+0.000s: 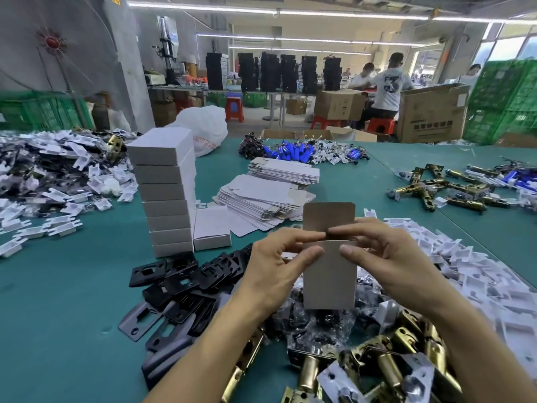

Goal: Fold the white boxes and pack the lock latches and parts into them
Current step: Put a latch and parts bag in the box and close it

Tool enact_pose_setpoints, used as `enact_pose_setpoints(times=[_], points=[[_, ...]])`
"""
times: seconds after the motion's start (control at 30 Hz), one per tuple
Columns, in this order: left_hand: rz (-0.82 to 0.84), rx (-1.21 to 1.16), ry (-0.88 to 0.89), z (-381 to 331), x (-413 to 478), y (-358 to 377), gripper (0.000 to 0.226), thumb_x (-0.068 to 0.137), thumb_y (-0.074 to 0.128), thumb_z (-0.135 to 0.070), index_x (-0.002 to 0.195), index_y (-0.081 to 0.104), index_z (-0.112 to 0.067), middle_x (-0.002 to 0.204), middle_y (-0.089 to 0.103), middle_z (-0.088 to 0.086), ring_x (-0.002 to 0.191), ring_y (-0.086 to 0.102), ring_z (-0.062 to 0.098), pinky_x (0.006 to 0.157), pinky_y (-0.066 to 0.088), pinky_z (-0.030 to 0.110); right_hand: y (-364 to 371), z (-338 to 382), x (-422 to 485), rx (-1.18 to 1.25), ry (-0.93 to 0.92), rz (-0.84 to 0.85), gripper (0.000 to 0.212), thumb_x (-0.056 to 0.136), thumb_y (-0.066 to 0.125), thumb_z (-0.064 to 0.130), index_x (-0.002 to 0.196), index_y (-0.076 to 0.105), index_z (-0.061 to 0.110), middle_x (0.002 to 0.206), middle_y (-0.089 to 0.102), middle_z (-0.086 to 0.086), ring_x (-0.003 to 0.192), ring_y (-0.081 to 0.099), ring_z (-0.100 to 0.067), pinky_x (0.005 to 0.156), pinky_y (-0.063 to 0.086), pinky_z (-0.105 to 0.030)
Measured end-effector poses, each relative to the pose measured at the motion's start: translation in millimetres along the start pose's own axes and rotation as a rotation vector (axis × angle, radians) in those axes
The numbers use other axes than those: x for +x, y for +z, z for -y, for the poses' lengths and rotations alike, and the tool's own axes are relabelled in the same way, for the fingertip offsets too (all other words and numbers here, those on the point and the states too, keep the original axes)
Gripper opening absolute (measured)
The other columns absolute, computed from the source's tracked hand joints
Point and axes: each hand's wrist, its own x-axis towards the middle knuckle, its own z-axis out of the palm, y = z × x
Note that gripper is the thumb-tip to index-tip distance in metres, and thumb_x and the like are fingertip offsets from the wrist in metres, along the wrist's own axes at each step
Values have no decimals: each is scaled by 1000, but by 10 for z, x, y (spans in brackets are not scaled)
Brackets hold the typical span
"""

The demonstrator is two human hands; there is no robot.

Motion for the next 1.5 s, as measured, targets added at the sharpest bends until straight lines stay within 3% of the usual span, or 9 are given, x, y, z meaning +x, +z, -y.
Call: enact_pose_setpoints(times=[0.23, 0.43, 0.53, 0.73, 0.87, 0.97, 1.07, 1.3, 1.5], points=[[18, 31, 1, -13, -14, 14, 13, 84, 68, -42, 96, 71, -44, 103, 70, -16, 95, 67, 9, 70, 56, 21, 110, 82, 43, 272, -99, -212, 17, 84, 59, 40, 91, 52, 26, 75, 63, 15, 71, 61, -1, 65, 48, -13], [-49, -64, 48, 26, -41, 72, 21, 85, 79, -19, 106, 76, -21, 111, 74, 0, 99, 72, 22, 84, 60, 42, 91, 113, 20, 264, -48, -193, 17, 76, 71, 38, 79, 64, 23, 81, 72, -4, 74, 68, -17, 71, 53, -28], [-159, -80, 77, -1, -33, 72, 22, 75, 81, -23, 97, 78, -21, 113, 71, -4, 94, 74, 18, 77, 62, 33, 78, 124, 0, 239, -26, -126, 28, 72, 71, 52, 82, 74, 25, 93, 76, -6, 88, 72, -26, 81, 57, -39], [-177, -154, 21, 9, -30, 27, 25, 70, 86, -23, 85, 67, -26, 104, 76, -6, 93, 75, 15, 76, 61, 31, 70, 79, 26, 128, -21, -153, 25, 72, 74, 33, 94, 76, 20, 91, 77, 5, 89, 73, -16, 76, 57, -22], [-140, -103, 18, -10, -26, 12, 44, 69, 92, -27, 99, 60, -30, 103, 74, -7, 94, 73, 13, 77, 61, 30, 63, 91, 21, 62, -40, -182, 20, 72, 75, 31, 90, 77, 22, 86, 76, 8, 83, 73, -13, 70, 56, -20], [-153, -60, 42, -69, -33, 32, 32, 74, 83, -44, 102, 68, -38, 101, 73, -14, 94, 71, 5, 70, 57, 21, 65, 116, 27, -25, -63, -187, 10, 77, 77, 23, 87, 76, 25, 84, 75, 13, 82, 72, -8, 73, 55, -19], [-187, -77, 52, -84, -9, 47, 12, 85, 75, -35, 96, 72, -32, 93, 73, -15, 87, 69, 3, 72, 60, 33, 65, 152, 23, -79, -83, -199, 11, 79, 78, 15, 85, 74, 24, 83, 75, 12, 79, 72, -8, 74, 57, -20], [-171, -6, 97, -69, 9, 63, 18, 93, 70, -15, 100, 71, -31, 98, 72, -14, 93, 69, 8, 76, 62, 48, 56, 193, 8, -110, -25, -207, 10, 77, 80, 16, 81, 75, 24, 83, 76, 10, 78, 73, -7, 77, 59, -27], [-156, 49, 156, -51, -15, 56, 11, 89, 67, -21, 99, 69, -26, 101, 70, -12, 98, 68, 7, 75, 62, 35, -7, 245, -28, -133, -3, -115, 11, 75, 76, 31, 85, 78, 28, 89, 76, 14, 86, 71, -3, 81, 59, -29]])
